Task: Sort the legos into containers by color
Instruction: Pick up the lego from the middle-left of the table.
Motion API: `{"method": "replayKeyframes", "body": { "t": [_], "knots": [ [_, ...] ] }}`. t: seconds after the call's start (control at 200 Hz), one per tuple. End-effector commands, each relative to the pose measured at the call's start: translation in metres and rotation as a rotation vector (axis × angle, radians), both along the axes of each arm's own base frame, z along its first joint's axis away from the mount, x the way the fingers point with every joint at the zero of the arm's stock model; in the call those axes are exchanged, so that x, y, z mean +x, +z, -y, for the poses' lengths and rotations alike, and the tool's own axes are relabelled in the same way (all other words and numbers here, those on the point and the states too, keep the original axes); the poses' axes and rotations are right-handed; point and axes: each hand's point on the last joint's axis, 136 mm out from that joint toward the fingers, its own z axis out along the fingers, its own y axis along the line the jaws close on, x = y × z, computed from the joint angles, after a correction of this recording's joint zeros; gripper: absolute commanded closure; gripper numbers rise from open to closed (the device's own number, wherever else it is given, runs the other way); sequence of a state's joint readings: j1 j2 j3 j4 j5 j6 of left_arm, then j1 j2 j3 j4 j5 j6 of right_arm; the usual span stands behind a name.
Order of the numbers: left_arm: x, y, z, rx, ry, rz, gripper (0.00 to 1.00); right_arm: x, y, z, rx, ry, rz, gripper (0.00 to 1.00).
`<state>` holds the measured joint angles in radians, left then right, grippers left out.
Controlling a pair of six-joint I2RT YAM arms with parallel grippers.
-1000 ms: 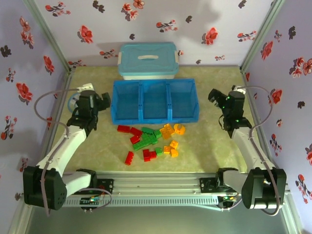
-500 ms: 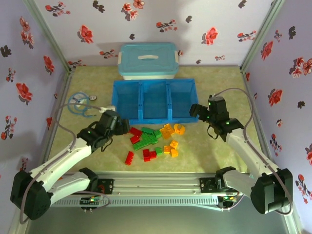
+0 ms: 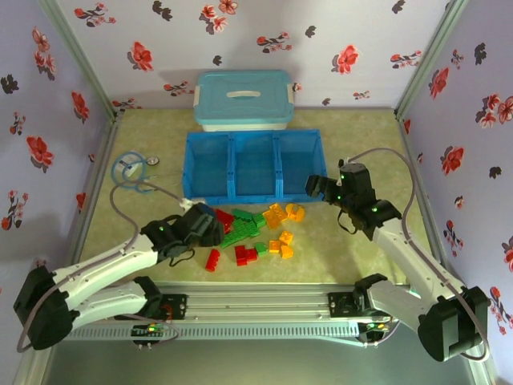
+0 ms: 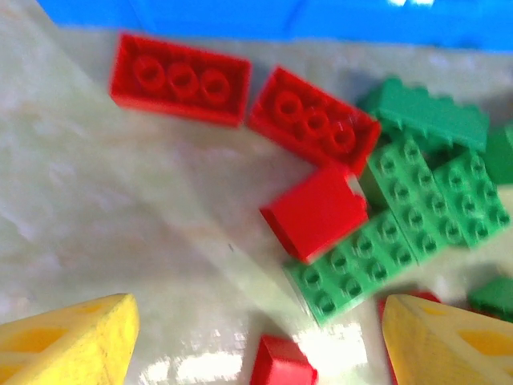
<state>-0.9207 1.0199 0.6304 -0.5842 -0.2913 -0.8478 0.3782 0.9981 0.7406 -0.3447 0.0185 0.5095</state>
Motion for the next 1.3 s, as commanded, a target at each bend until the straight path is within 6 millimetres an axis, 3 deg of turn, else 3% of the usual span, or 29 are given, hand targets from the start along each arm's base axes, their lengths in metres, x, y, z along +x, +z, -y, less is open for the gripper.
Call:
{"method": "replayKeyframes", "body": {
  "t": [0.0,0.13,0.36,0.69,0.86,1.01,1.295],
  "knots": [
    [-0.024,-0.021,-0.002,0.030,0.017,-0.084,0.22,-0.008,-0.005,0.000,0.010,-0.003,-0.018,0.02],
    [-0.039,-0.040,0.002,0.055,0.004,-0.123,0.27,-0.009,-0.006,0.000,0.008,-0.002,-0.021,0.02],
    [-0.053,-0.055,0.013,0.104,-0.045,-0.158,0.33,-0.012,-0.008,0.002,0.007,-0.006,-0.023,0.02],
    [-0.058,-0.073,0.015,0.115,-0.067,-0.185,0.54,-0.019,-0.003,0.009,0.002,-0.023,-0.002,0.02],
    [-0.058,-0.072,0.019,0.103,-0.078,-0.185,0.73,-0.017,-0.002,0.008,0.003,-0.024,-0.001,0.03],
    [-0.054,-0.060,0.023,0.083,-0.086,-0.159,0.89,-0.013,-0.001,0.006,-0.001,-0.023,-0.009,0.03],
    [-0.025,0.005,0.031,0.029,-0.090,-0.033,0.92,-0.014,-0.004,0.005,0.009,-0.019,-0.018,0.03]
  ]
}}
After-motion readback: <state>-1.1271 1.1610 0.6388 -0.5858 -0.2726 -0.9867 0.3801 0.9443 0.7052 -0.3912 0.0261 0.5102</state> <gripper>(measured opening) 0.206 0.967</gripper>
